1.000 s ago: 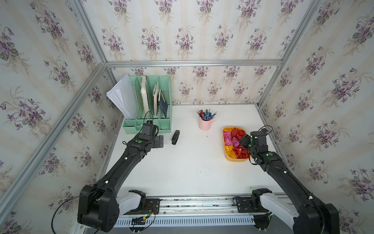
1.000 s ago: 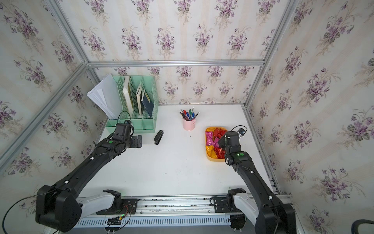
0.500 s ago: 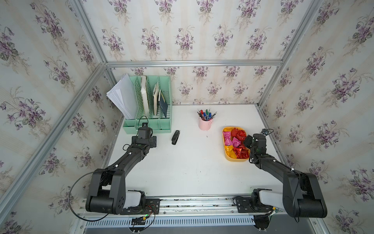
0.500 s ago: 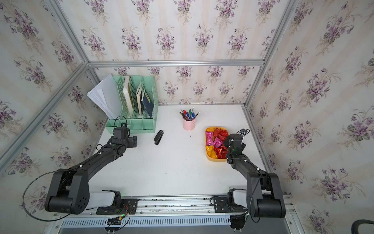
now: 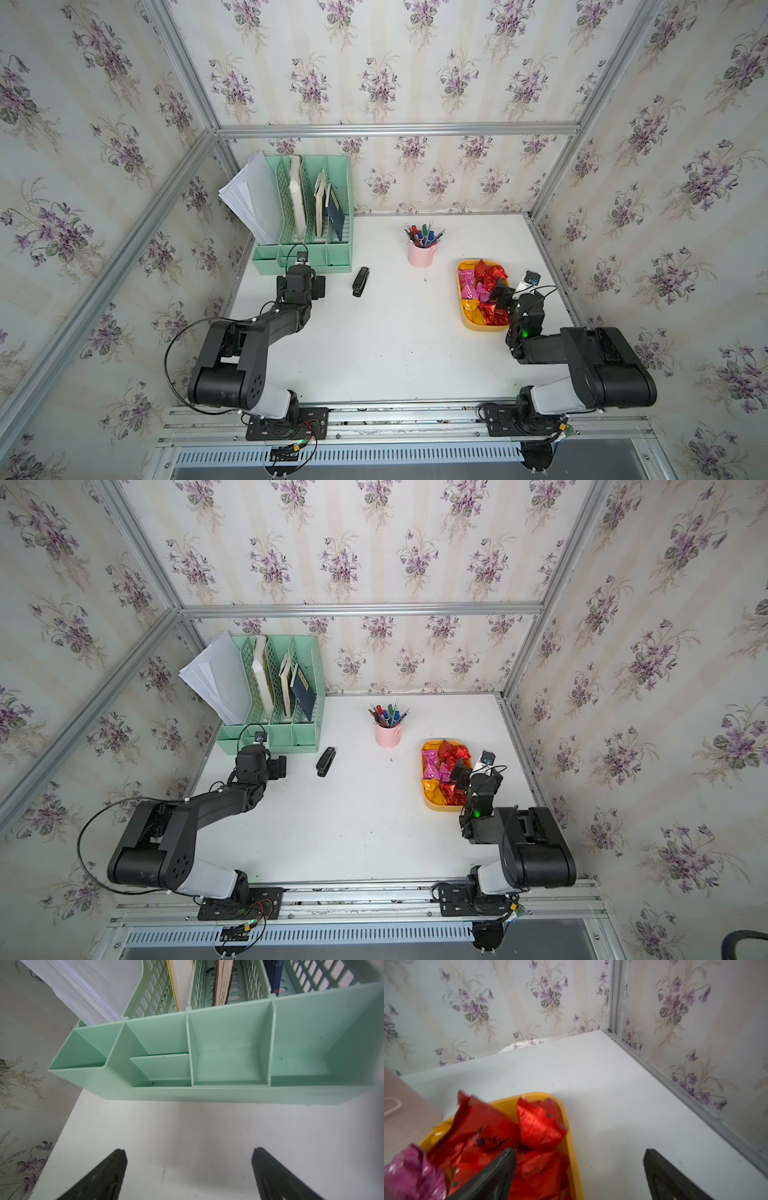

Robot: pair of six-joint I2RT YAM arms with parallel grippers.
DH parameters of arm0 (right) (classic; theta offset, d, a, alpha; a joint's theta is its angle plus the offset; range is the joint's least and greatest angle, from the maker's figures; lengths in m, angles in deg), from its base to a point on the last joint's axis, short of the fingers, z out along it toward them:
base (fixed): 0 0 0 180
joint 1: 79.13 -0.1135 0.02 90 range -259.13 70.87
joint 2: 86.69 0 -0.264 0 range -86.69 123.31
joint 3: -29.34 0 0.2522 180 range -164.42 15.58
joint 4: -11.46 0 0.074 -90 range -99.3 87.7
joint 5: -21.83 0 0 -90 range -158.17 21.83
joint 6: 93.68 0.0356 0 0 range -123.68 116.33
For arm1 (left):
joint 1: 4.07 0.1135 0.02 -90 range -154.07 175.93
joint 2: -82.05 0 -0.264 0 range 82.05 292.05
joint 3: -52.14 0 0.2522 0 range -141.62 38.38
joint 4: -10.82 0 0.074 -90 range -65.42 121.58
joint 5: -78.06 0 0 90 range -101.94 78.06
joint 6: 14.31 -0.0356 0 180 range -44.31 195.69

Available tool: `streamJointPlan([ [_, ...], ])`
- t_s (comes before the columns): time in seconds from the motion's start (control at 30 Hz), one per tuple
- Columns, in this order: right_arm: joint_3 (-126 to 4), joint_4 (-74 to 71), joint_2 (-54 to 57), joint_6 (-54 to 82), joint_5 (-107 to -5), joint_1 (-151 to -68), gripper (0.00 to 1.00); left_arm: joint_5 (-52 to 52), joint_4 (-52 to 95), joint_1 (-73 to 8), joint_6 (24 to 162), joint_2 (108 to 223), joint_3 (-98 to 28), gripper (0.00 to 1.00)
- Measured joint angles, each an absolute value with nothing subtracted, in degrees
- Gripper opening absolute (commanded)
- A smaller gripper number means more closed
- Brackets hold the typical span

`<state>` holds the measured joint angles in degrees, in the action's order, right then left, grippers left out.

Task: Put the tea bags into the storage box
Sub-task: Reset both arms

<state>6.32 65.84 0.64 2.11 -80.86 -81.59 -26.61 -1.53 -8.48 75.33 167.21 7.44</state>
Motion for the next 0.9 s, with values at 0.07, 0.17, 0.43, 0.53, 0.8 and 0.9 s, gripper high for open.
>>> streamJointPlan([
  [0.07, 6.48, 68.26, 0.58, 1.21, -80.70, -81.68, 1.00, -26.59, -3.49, -8.48, 75.22, 166.86, 9.08, 0.99],
  [0.17, 6.06, 72.39, 1.04, 0.69, -80.55, -81.70, 1.00, -26.24, -6.34, -8.19, 75.22, 166.62, 10.34, 0.99],
  [0.43, 5.19, 74.01, 1.08, 0.38, -80.53, -82.01, 1.00, -24.36, -14.73, -8.17, 74.61, 168.04, 14.04, 0.99],
  [0.53, 4.44, 73.53, 1.21, -0.10, -79.52, -81.99, 1.00, -24.34, -15.71, -7.91, 74.61, 168.00, 13.95, 0.99],
  [0.8, 2.43, 70.56, 1.82, -2.20, -74.28, -82.01, 1.00, -24.14, -15.87, -7.95, 74.61, 168.00, 13.95, 0.99],
  [0.9, 2.43, 70.08, 1.73, -2.37, -73.51, -81.96, 1.00, -24.14, -15.87, -7.95, 74.61, 168.00, 13.95, 0.99],
])
